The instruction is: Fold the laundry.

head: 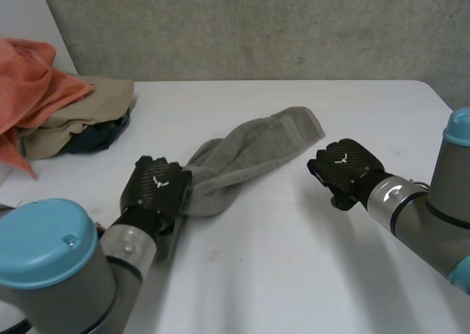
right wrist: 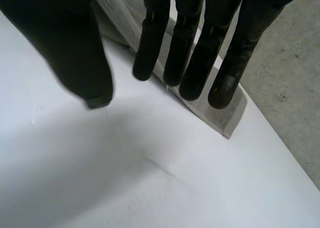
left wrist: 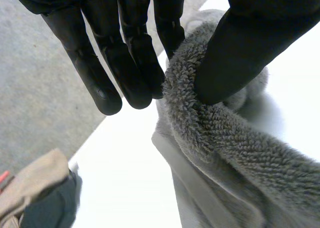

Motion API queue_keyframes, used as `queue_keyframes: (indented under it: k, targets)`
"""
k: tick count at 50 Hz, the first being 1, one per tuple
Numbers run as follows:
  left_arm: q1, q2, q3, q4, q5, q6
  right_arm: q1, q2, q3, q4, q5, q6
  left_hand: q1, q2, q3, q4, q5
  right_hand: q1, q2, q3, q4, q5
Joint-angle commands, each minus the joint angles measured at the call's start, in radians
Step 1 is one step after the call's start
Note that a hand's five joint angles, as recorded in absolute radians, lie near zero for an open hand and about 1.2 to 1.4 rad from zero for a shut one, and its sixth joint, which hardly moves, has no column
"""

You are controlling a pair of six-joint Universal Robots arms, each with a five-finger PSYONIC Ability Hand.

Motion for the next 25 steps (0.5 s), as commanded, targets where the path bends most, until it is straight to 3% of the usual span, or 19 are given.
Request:
queue_keyframes:
  k: [1,3,8,12,17,25]
  targets:
    - [-0.001,0.114,0.006,-0.167,0.011,-0.004,-0.008,-0.004,-0.003,-0.041,0.009,0.006,-0.382,-0.465,-0.464,-0.47,-0.4,0.049,-0.069,-0.082,-0.082,-0.091]
    - [0.005,0.131,0.018,-0.181,0.011,-0.003,-0.008,-0.002,-0.003,-0.041,0.009,0.006,-0.607,-0.691,-0.689,-0.696,-0.626,0.022,-0.095,-0.108,-0.109,-0.117]
    - [0.065,0.157,0.08,-0.183,0.017,-0.007,-0.006,0.001,-0.001,-0.042,0.006,0.023,-0.676,-0.759,-0.758,-0.764,-0.694,0.013,-0.104,-0.117,-0.118,-0.126]
    - [0.14,0.149,0.12,-0.19,0.095,-0.007,0.0,0.009,-0.001,-0.042,0.004,0.056,-0.661,-0.744,-0.743,-0.749,-0.679,0.013,-0.104,-0.117,-0.118,-0.126]
    - [0.229,0.125,0.15,-0.227,0.296,-0.041,0.001,0.018,0.006,-0.042,0.004,0.067,-0.597,-0.68,-0.679,-0.685,-0.615,0.013,-0.104,-0.117,-0.118,-0.126]
    - [0.261,0.046,0.175,-0.4,0.33,-0.178,-0.003,0.032,0.01,-0.044,0.004,0.069,-0.441,-0.524,-0.523,-0.529,-0.459,0.013,-0.104,-0.117,-0.118,-0.126]
